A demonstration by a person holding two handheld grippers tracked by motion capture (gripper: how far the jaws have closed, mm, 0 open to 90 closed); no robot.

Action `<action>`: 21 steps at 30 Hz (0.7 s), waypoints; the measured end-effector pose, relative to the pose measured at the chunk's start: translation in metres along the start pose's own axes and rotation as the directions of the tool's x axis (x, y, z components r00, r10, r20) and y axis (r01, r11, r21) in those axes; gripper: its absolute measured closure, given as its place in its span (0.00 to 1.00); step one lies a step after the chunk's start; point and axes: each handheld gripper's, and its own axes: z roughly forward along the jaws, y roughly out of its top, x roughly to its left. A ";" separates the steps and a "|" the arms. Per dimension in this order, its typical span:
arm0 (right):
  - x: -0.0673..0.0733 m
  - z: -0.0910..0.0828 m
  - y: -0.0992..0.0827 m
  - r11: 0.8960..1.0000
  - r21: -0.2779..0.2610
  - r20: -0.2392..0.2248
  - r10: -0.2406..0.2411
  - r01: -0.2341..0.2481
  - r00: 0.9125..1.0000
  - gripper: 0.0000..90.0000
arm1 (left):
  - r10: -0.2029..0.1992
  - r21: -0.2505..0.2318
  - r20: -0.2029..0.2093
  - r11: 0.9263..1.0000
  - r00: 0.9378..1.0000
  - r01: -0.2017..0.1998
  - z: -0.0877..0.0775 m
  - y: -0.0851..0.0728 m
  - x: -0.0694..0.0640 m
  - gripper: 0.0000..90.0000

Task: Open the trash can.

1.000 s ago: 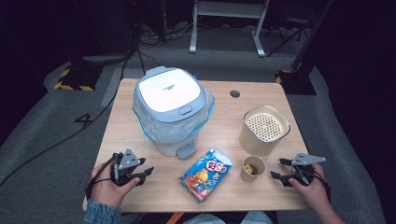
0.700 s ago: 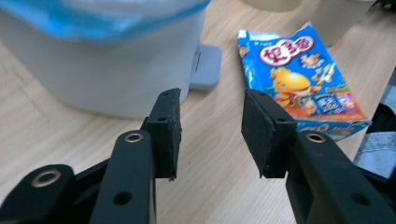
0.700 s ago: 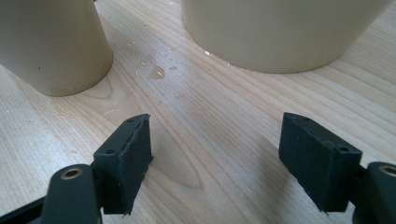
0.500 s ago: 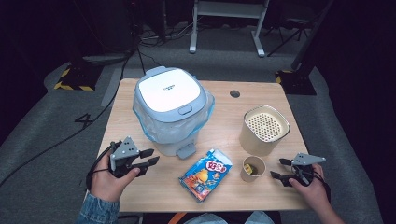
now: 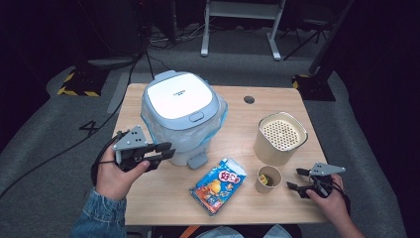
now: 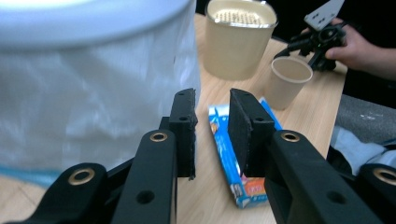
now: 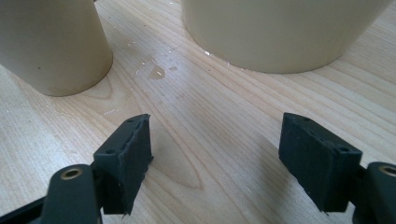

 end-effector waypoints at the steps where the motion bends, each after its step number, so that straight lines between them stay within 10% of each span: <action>1: 0.000 0.000 0.000 1.000 0.000 0.000 0.001 -0.001 1.000 0.29 | 0.005 -0.004 0.002 1.000 1.000 -0.005 0.000 0.004 0.000 0.80; 21: 0.000 0.000 0.000 1.000 0.000 0.000 0.002 -0.002 1.000 0.29 | -0.017 -0.117 0.058 0.993 0.998 0.024 0.012 0.067 0.024 0.86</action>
